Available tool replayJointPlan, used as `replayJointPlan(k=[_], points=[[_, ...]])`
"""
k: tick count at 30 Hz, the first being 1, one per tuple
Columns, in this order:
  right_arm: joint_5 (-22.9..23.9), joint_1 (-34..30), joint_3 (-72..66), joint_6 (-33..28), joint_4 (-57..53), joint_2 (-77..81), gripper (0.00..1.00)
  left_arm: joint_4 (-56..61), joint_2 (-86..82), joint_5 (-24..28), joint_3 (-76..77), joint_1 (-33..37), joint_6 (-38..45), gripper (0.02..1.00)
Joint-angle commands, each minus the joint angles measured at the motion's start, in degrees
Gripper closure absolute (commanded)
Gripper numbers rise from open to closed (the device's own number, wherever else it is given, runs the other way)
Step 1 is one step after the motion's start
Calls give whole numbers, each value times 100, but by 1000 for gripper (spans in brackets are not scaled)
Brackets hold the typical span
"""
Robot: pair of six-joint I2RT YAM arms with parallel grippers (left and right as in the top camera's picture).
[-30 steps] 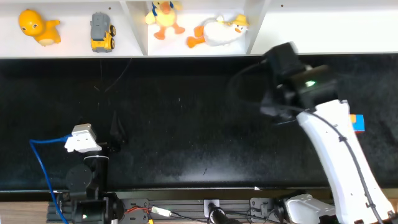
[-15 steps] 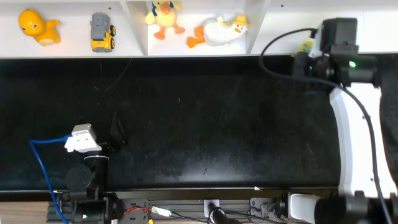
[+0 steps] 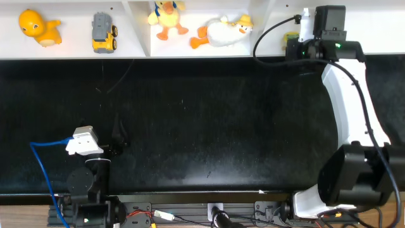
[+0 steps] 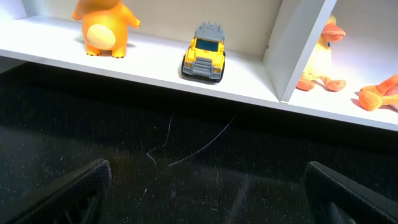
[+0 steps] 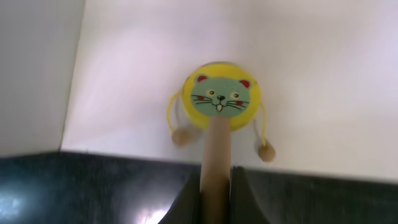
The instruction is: Store Toys
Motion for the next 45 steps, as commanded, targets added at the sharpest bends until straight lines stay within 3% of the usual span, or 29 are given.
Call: replayJointPlan(k=[1, 13, 14, 15, 16, 21, 22, 26, 31, 34, 37, 40, 43, 45], points=[[-269, 9, 79, -199, 372, 216, 954, 4, -68, -46, -26, -26, -42, 20], [-463, 11, 79, -192, 885, 688, 954, 4, -68, -46, -26, -26, -42, 20], [-476, 11, 79, -166, 887, 688, 917, 4, -68, -46, -26, -26, -42, 20], [-476, 11, 81, -107, 885, 686, 673, 4, -68, -46, -26, -26, -42, 20], [-479, 11, 81, -22, 863, 682, 507, 4, -68, -46, -26, -26, -42, 20], [-476, 9, 96, 216, 385, 415, 255, 4, -68, -46, -26, -26, -42, 20], [-472, 9, 96, 271, 258, 291, 150, 4, -68, -46, -26, -26, -42, 23], [-245, 9, 96, 968, -407, -382, 12, 4, -68, -46, -26, -26, -42, 23], [586, -116, 96, 3123, -1613, -1456, 5, 4, -68, -46, -26, -26, -42, 20], [796, -332, 96, 3974, -2221, -2057, 5, 4, -68, -46, -26, -26, -42, 20], [758, -732, 96, 4334, -2557, -2610, 3, 4, -68, -46, -26, -26, -42, 23], [367, -1158, 96, 4400, -2758, -3069, 3, 4, -68, -46, -26, -26, -42, 20], [662, -1504, 96, 4463, -3143, -3399, 5, 4, -68, -46, -26, -26, -42, 20], [874, -1797, 96, 4830, -3392, -3473, 5, 4, -68, -46, -26, -26, -42, 20]])
